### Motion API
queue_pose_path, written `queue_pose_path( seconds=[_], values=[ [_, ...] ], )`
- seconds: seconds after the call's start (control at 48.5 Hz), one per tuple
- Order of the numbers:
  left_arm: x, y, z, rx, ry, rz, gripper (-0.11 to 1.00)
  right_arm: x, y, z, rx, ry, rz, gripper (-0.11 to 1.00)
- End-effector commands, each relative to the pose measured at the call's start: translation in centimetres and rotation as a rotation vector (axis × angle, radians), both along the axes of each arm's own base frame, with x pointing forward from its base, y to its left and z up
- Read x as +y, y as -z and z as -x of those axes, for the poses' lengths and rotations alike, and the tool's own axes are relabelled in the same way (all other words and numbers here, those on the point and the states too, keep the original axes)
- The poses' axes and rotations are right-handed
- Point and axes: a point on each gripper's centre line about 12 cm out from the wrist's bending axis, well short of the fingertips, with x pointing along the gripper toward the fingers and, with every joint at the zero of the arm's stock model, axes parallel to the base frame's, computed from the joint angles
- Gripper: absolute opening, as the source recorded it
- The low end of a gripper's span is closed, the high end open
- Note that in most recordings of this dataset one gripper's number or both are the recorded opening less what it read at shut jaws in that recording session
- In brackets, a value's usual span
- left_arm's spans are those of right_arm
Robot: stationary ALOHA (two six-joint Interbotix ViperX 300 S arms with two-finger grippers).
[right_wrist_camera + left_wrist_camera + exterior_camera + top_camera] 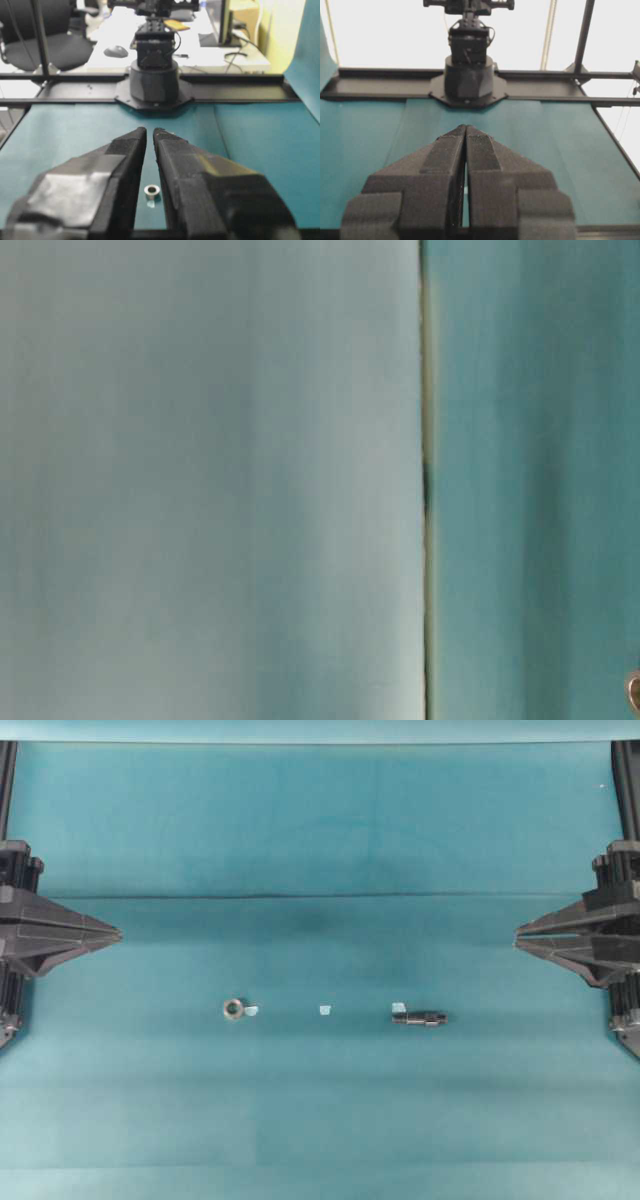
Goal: Insert the washer onto the shaft with both hands.
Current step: 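Move both grippers inward over the washer and the threaded shaft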
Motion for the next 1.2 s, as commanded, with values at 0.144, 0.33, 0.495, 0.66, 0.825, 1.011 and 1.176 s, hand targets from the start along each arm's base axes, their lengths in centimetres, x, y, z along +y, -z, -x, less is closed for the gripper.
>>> queue_pose_path(
  seconds=[0.144,0.33,0.495,0.66,0.825,1.011,1.176],
  values=[
    [-0.1,0.4,-2.1,0.242,0.003,0.020,0.02,-0.4,0.0,-1.1,0.101,0.024,-0.154,-0.05],
    [-0.1,0.3,-2.7,0.305,0.000,0.022,0.02,-0.5,1.4,-1.5,0.254,0.040,-0.254,-0.09],
    [-0.1,0.7,-2.9,0.328,0.001,0.025,0.02,-0.6,2.7,-1.9,0.358,0.053,-0.294,-0.09],
    [-0.1,1.3,-3.5,0.359,0.000,0.024,0.02,-0.5,3.8,-2.6,0.468,0.059,-0.297,-0.09],
    [-0.1,2.5,-4.4,0.459,-0.002,0.025,0.02,-0.4,5.0,-3.6,0.587,0.066,-0.296,-0.09],
    [-0.1,4.5,-5.8,0.629,-0.005,0.024,0.02,-0.3,6.1,-5.0,0.703,0.072,-0.295,-0.09],
    [-0.1,5.6,-7.3,0.727,-0.007,0.021,0.02,-0.1,7.2,-5.9,0.793,0.073,-0.292,-0.09]
  ],
)
